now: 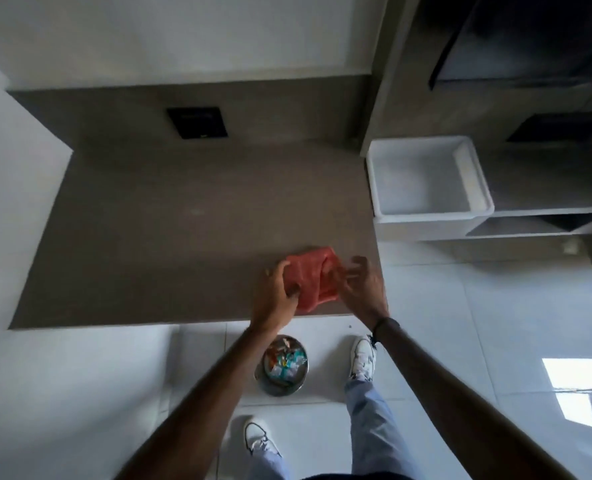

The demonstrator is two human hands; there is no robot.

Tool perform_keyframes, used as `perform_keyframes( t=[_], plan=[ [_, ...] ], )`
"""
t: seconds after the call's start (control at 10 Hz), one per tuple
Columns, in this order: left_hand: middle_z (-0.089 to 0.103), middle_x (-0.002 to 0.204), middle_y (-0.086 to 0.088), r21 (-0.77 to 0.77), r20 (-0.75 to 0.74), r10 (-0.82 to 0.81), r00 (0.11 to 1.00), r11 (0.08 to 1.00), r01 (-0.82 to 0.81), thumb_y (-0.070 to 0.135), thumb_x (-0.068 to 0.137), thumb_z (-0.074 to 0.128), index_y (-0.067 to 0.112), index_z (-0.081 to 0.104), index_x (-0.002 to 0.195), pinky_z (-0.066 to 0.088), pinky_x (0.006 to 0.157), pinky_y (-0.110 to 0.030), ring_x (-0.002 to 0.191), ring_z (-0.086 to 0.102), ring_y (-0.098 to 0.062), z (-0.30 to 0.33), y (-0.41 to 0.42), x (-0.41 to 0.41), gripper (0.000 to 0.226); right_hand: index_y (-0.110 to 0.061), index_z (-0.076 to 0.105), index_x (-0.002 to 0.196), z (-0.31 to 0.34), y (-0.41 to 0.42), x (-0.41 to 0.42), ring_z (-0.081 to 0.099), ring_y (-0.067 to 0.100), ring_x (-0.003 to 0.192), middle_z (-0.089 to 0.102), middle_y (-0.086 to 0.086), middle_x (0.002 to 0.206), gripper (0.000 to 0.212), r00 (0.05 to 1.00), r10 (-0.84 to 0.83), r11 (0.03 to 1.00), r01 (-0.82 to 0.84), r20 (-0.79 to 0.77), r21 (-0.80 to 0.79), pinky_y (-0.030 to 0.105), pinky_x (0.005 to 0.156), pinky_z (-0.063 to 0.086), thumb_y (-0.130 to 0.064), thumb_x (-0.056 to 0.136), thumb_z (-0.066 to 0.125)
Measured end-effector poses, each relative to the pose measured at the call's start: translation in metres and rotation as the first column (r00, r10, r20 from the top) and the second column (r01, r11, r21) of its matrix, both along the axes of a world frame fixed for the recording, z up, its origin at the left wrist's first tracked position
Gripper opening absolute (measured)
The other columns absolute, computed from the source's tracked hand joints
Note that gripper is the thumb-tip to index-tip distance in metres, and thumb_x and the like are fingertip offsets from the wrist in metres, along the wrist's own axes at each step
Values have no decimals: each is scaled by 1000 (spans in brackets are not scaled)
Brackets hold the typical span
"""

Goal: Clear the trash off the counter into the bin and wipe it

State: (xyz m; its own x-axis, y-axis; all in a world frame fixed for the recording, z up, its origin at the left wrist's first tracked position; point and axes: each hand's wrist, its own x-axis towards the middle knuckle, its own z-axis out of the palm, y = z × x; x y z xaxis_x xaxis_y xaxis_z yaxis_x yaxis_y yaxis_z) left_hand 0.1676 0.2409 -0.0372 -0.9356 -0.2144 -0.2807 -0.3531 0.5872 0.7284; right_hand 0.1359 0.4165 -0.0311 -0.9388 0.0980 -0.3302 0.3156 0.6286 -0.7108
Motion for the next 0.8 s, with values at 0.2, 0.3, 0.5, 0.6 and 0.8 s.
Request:
perform_keyframes(
  t=[0.2,0.3,0.5,0.6,0.8],
  plan=[
    [72,112,-15,-9,40,25,999,1000,-24,10,71,83,18,67,124,57,94,-38,103,69,-31,2,47,-64,56,-18,65,114,-5,15,-60,71,35,96,75,13,105,40,987,93,996,-92,133,-19,36,74,56,-30,76,69],
    [71,112,-15,-5,25,27,999,1000,-27,14,72,81,21,69,121,55,96,-41,103,67,-31,3,74,-96,51,-20,64,119,-4,46,-90,70,32,96,75,8,106,52,985,26,998,-17,168,-53,40,79,59,-27,69,76],
    [66,120,-9,46,-96,-86,992,995,90,13,75,79,24,65,124,57,94,-33,105,65,-22,10,156,-203,52,-20,65,116,-1,126,-186,71,28,89,74,4,99,52,982,-149,985,158,112,-73,44,75,63,-16,65,78],
    [70,124,-8,37,-86,-132,988,990,135,4,78,72,23,60,130,59,98,-40,111,68,-25,8,188,-251,57,-21,66,115,-4,154,-236,69,30,96,75,7,102,43,973,-203,978,207,106,-27,41,82,59,-19,73,70],
    [75,116,-15,-185,-145,-212,966,965,184,6,84,65,8,66,124,54,95,-33,107,70,-32,6,187,-269,40,-19,56,137,-11,170,-276,62,33,122,69,13,127,53,984,-80,996,75,162,41,40,102,50,-28,86,67]
  ],
)
